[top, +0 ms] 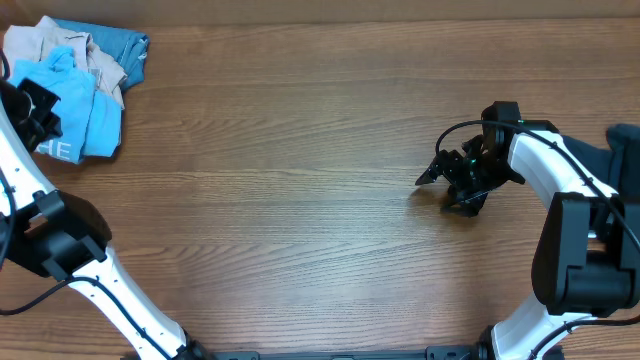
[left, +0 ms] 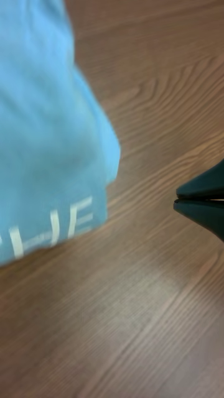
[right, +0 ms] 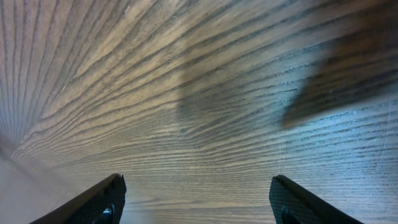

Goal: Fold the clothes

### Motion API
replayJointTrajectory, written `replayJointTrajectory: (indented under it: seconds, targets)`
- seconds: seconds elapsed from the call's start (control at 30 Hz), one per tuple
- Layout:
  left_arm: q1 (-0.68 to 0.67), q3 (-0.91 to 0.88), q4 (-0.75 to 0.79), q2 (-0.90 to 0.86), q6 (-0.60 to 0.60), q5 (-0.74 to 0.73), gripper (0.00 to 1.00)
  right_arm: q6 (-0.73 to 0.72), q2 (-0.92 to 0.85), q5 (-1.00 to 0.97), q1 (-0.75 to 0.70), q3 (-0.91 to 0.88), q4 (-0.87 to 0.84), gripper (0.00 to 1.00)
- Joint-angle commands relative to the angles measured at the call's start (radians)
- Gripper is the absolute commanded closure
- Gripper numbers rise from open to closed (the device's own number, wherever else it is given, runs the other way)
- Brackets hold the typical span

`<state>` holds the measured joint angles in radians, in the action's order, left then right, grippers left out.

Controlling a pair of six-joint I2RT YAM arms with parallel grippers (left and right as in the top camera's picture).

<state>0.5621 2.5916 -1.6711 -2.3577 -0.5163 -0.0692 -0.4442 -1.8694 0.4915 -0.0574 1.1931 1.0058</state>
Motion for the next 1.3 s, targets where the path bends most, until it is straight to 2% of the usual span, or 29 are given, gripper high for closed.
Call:
replayJointTrajectory:
  seconds: [0.0, 0.17, 0.3, 0.53, 0.6, 0.67, 0.83, 0.93, 1.0, 1.07, 1.1, 1.27]
  targets:
    - [0.021, -0.088, 0.039, 0.016, -0.061, 0.084, 0.96, 0.008, 0.010, 0.007, 0.001, 0.011, -0.008, 0.22]
    - [0.023, -0.185, 0.240, 0.014, -0.102, 0.089, 0.95, 0.008, 0.010, 0.003, 0.001, 0.011, -0.001, 0.21]
    - [0.021, -0.186, 0.349, -0.054, -0.200, 0.064, 0.96, 0.007, 0.010, 0.003, 0.001, 0.011, -0.001, 0.21]
    - [0.020, -0.186, 0.583, -0.174, -0.235, 0.056, 0.95, 0.007, 0.010, 0.003, 0.001, 0.011, 0.031, 0.21]
    - [0.020, -0.183, 0.651, -0.174, -0.229, 0.137, 0.88, 0.003, 0.010, 0.003, 0.001, 0.011, 0.049, 0.21]
    - [0.021, -0.157, 0.719, -0.174, -0.159, 0.148, 0.80, 0.003, 0.010, 0.003, 0.001, 0.011, 0.060, 0.21]
    - [0.017, -0.091, 0.714, -0.174, -0.139, 0.109, 0.76, -0.004, 0.010, 0.008, 0.001, 0.011, 0.055, 0.21]
    - [0.004, -0.023, 0.653, -0.156, -0.134, 0.035, 0.82, -0.003, 0.010, 0.008, 0.001, 0.011, 0.068, 0.22]
    - [-0.002, 0.040, 0.632, -0.133, -0.130, 0.020, 0.77, -0.003, 0.010, 0.007, 0.001, 0.011, 0.069, 0.22]
    - [-0.013, 0.065, 0.632, -0.131, -0.087, -0.009, 0.60, 0.000, 0.010, 0.008, 0.001, 0.011, 0.062, 0.22]
    - [-0.021, 0.064, 0.624, -0.131, -0.058, -0.042, 0.57, 0.000, 0.010, 0.008, 0.001, 0.011, 0.058, 0.22]
    - [-0.069, 0.046, 0.598, -0.135, 0.000, -0.043, 0.60, 0.008, 0.010, 0.007, 0.001, 0.011, 0.063, 0.22]
